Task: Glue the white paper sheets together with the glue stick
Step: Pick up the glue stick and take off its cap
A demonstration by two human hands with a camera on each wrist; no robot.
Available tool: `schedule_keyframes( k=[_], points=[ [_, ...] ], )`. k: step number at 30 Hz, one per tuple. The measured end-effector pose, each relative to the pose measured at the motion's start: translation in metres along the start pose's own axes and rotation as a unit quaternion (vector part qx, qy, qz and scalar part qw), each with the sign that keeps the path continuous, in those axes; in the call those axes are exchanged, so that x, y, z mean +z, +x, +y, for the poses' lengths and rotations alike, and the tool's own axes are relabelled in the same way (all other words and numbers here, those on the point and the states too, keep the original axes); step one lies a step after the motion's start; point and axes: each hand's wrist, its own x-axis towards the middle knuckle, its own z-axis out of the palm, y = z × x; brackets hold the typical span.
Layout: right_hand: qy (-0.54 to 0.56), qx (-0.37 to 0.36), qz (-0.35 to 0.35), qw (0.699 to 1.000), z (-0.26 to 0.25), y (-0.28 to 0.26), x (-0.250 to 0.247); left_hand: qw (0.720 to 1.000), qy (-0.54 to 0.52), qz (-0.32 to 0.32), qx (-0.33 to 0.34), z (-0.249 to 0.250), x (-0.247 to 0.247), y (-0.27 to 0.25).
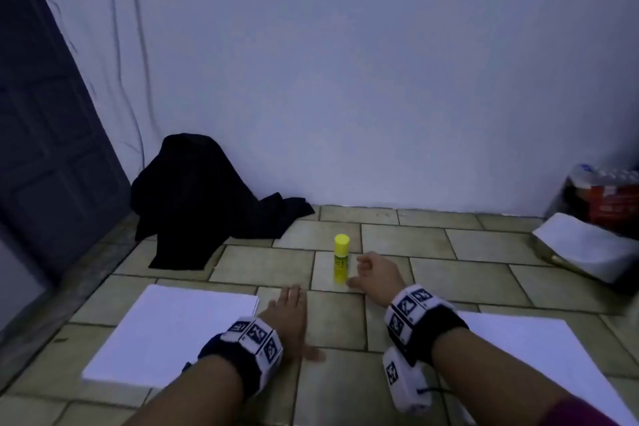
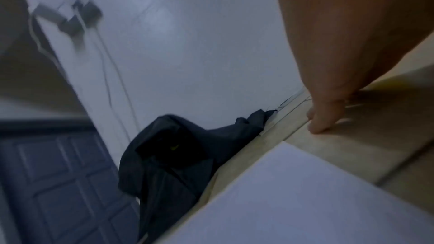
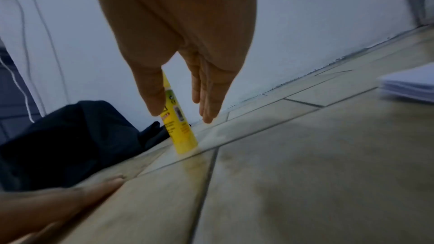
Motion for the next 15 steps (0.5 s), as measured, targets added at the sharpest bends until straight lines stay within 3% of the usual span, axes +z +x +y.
schedule_keyframes(
  k=[6,11,15],
  points=[
    [-0.015,0.002,0.030,0.999,-0.014,0.017,0.012,1.000,0.017,-0.002,-0.021,0.001,0.005,0.007],
    [-0.070,-0.048,0.026,0.996,-0.024,0.018,0.010,0.999,0.016,-0.010,-0.041,0.004,0.005,0.009],
    [-0.042,-0.060,0.027,0.997,-0.024,0.010,0.006,0.999,0.013,-0.009,-0.035,0.002,0.006,0.009]
  ],
)
